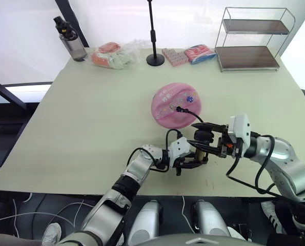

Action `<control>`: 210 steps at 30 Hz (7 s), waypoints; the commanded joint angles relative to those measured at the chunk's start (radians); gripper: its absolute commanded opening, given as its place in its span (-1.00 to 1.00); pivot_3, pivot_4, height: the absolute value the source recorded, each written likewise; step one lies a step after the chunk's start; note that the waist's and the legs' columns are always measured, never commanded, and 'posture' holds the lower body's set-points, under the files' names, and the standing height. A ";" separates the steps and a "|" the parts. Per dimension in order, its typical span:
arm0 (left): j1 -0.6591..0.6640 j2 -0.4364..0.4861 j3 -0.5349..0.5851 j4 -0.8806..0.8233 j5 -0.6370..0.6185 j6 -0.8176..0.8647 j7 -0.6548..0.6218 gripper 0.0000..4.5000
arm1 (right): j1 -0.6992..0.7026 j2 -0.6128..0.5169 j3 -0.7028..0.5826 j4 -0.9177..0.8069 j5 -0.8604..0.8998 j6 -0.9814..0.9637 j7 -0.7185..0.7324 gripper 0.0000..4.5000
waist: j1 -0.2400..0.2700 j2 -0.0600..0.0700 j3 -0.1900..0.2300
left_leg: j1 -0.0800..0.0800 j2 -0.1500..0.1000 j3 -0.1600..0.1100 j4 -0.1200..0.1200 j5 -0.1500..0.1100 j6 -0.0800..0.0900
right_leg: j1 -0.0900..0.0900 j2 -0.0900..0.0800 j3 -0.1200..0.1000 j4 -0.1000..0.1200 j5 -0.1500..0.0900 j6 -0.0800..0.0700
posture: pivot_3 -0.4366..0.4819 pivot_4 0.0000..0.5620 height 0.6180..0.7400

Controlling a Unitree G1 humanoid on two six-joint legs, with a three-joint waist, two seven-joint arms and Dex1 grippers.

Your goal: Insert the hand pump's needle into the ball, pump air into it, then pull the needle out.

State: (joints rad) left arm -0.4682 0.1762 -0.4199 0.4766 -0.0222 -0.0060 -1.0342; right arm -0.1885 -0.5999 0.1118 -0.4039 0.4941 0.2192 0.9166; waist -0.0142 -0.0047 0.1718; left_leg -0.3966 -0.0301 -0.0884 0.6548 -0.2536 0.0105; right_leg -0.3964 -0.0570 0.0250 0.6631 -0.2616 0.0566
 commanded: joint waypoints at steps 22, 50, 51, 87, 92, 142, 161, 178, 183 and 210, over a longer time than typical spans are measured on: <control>0.002 -0.005 0.003 0.136 0.050 -0.034 0.025 -0.51 | -0.219 -0.054 -0.184 -0.036 0.224 0.130 0.016 -0.17 | 0.000 0.000 0.000 | 0.000 0.000 -0.001 0.005 0.000 0.000 | 0.002 0.001 0.000 0.001 0.001 0.000 | -0.05 -0.47 1.00; 0.012 0.014 0.002 0.159 0.067 -0.064 0.034 -0.51 | -0.440 -0.140 -0.353 -0.040 0.510 0.390 -0.087 -0.17 | 0.001 0.000 0.000 | -0.001 0.001 -0.001 0.005 0.000 0.000 | 0.001 0.000 0.000 0.001 0.001 0.000 | -0.05 -0.47 1.00; 0.013 0.014 0.001 0.162 0.069 -0.069 0.036 -0.51 | -0.437 -0.140 -0.355 -0.043 0.529 0.403 -0.093 -0.17 | 0.000 0.000 0.000 | -0.001 0.001 -0.001 0.005 0.000 0.000 | 0.001 0.000 0.000 0.001 0.001 0.000 | -0.05 -0.47 1.00; -0.041 -0.128 -0.018 0.321 0.138 -0.212 0.116 -0.51 | -0.068 -0.131 -0.278 -0.067 0.299 0.239 0.038 -0.17 | 0.030 -0.004 -0.006 | 0.006 0.000 -0.002 0.014 -0.003 0.005 | 0.016 -0.001 -0.003 -0.003 0.003 0.005 | -0.05 -0.47 1.00; -0.050 -0.135 -0.018 0.340 0.142 -0.224 0.118 -0.51 | -0.017 -0.097 -0.231 -0.031 0.233 0.178 0.050 -0.17 | 0.031 -0.005 -0.007 | 0.010 0.000 -0.002 0.014 -0.003 0.005 | 0.020 -0.001 -0.003 -0.003 0.003 0.005 | -0.05 -0.47 1.00; -0.130 -0.213 -0.013 0.504 0.170 -0.312 0.136 -0.51 | -0.372 -0.311 -0.468 0.057 0.537 0.441 0.028 -0.17 | 0.028 -0.002 -0.008 | -0.004 -0.004 -0.004 0.012 -0.004 0.010 | 0.009 -0.009 -0.009 -0.008 0.004 0.006 | -0.05 -0.47 1.00; -0.128 -0.184 0.002 0.529 0.177 -0.325 0.143 -0.51 | 0.116 -0.024 -0.071 0.241 -0.032 -0.062 0.119 -0.17 | 0.007 -0.018 -0.021 | 0.013 0.000 -0.001 0.007 -0.004 0.009 | 0.022 -0.005 -0.006 -0.008 0.000 0.010 | -0.05 -0.47 1.00; -0.110 -0.161 0.004 0.527 0.176 -0.326 0.136 -0.51 | -0.133 -0.163 -0.270 0.084 0.256 0.150 0.123 -0.17 | 0.003 -0.011 -0.020 | 0.012 -0.001 0.000 0.000 -0.004 0.009 | 0.017 -0.006 -0.003 -0.011 0.003 0.005 | -0.05 -0.47 1.00; -0.110 -0.160 0.005 0.534 0.180 -0.331 0.138 -0.51 | -0.234 -0.245 -0.347 0.059 0.329 0.243 0.110 -0.17 | 0.002 -0.011 -0.020 | 0.010 -0.001 0.000 -0.003 -0.004 0.009 | 0.018 -0.006 -0.004 -0.017 0.003 0.005 | -0.05 -0.47 1.00; -0.123 -0.161 0.007 0.559 0.188 -0.345 0.146 -0.51 | -0.043 -0.127 -0.207 0.048 0.162 0.167 0.102 -0.17 | 0.013 -0.013 -0.021 | 0.006 0.000 0.000 -0.003 -0.004 0.010 | 0.012 -0.004 -0.005 -0.016 0.004 0.005 | -0.05 -0.47 1.00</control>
State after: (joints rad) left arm -0.6256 -0.0057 -0.3854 0.9724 0.1163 -0.3889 -0.8693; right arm -0.2786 -0.7271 -0.1672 -0.3737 0.7250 0.4002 0.9987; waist -0.0010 -0.0179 0.1508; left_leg -0.3880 -0.0305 -0.0880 0.6515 -0.2575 0.0200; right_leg -0.3816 -0.0615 0.0206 0.6468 -0.2580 0.0621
